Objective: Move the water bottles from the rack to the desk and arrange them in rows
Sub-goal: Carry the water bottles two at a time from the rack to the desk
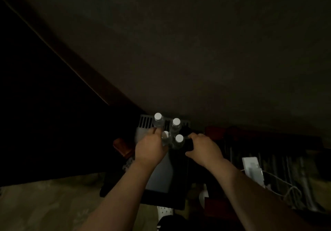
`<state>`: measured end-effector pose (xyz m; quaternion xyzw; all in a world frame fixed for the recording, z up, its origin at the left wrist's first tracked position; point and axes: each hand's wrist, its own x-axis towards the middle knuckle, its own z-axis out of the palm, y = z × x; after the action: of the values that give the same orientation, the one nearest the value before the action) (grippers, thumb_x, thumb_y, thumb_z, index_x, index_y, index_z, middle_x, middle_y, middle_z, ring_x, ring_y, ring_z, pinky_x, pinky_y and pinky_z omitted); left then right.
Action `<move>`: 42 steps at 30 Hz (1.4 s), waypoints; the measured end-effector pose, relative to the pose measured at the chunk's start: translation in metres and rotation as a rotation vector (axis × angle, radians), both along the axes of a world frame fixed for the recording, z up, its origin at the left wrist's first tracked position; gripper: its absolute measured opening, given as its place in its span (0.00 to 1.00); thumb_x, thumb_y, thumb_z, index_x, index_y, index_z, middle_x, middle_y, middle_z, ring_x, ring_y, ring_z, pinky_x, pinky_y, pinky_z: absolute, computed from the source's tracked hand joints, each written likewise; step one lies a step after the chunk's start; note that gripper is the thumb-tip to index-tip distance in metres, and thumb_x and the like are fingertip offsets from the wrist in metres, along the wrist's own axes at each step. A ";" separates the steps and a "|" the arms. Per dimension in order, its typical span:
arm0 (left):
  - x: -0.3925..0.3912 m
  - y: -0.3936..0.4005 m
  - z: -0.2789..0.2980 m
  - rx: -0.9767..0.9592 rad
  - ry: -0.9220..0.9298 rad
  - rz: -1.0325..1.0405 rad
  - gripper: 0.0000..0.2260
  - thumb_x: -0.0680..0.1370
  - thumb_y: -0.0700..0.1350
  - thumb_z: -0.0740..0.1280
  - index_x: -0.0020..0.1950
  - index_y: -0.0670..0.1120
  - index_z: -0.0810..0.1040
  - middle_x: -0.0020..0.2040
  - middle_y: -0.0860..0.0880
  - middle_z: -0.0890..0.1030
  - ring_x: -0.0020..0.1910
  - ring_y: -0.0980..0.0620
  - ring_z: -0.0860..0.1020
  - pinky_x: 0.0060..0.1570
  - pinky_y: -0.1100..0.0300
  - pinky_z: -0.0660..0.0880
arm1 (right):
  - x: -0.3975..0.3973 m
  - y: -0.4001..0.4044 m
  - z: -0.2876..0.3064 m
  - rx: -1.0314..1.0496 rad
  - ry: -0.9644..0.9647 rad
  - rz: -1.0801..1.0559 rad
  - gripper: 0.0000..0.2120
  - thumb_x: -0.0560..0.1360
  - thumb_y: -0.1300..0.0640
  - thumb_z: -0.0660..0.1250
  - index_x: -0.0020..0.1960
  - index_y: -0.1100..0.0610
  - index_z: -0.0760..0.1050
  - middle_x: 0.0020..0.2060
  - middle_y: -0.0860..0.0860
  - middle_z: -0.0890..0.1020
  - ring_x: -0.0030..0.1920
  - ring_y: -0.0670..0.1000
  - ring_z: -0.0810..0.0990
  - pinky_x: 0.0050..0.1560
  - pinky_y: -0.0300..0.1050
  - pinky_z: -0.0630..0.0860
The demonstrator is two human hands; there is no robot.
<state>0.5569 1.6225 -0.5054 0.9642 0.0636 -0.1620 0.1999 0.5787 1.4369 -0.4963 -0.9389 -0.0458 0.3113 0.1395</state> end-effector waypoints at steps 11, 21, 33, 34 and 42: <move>0.033 -0.008 -0.099 -0.117 0.084 0.017 0.20 0.75 0.50 0.68 0.65 0.46 0.71 0.61 0.43 0.77 0.54 0.41 0.79 0.48 0.50 0.78 | 0.014 0.027 -0.102 0.043 0.016 -0.200 0.25 0.69 0.49 0.74 0.63 0.52 0.71 0.57 0.55 0.77 0.57 0.57 0.78 0.50 0.48 0.76; 0.035 -0.006 -0.123 -0.189 0.049 0.136 0.16 0.72 0.45 0.72 0.56 0.44 0.74 0.47 0.44 0.82 0.45 0.43 0.81 0.44 0.53 0.79 | 0.007 0.035 -0.133 0.259 -0.047 -0.404 0.30 0.67 0.56 0.77 0.65 0.49 0.70 0.57 0.54 0.79 0.57 0.54 0.79 0.53 0.46 0.78; 0.002 -0.034 0.002 -0.190 -0.051 0.042 0.21 0.65 0.53 0.77 0.53 0.48 0.75 0.45 0.49 0.82 0.44 0.47 0.80 0.42 0.52 0.79 | -0.044 -0.009 -0.043 0.341 -0.166 -0.563 0.28 0.66 0.52 0.79 0.63 0.49 0.73 0.55 0.50 0.81 0.55 0.50 0.80 0.51 0.42 0.77; -0.001 -0.039 0.018 -0.209 -0.076 0.023 0.23 0.65 0.53 0.78 0.55 0.48 0.75 0.45 0.49 0.82 0.44 0.48 0.80 0.41 0.52 0.79 | -0.050 -0.017 -0.027 0.348 -0.173 -0.586 0.29 0.66 0.52 0.79 0.63 0.49 0.73 0.55 0.50 0.81 0.55 0.50 0.80 0.51 0.42 0.77; -0.018 -0.122 0.149 -0.259 -0.278 -0.272 0.25 0.67 0.49 0.77 0.62 0.46 0.77 0.51 0.44 0.81 0.51 0.44 0.78 0.43 0.55 0.75 | -0.104 -0.102 0.128 0.395 -0.340 -0.748 0.28 0.65 0.51 0.79 0.63 0.49 0.74 0.55 0.48 0.81 0.56 0.48 0.78 0.53 0.42 0.75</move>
<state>0.5391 1.5004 -0.3566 0.9432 -0.1164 -0.0600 0.3052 0.4745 1.3345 -0.3679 -0.8841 0.2157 0.0665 0.4091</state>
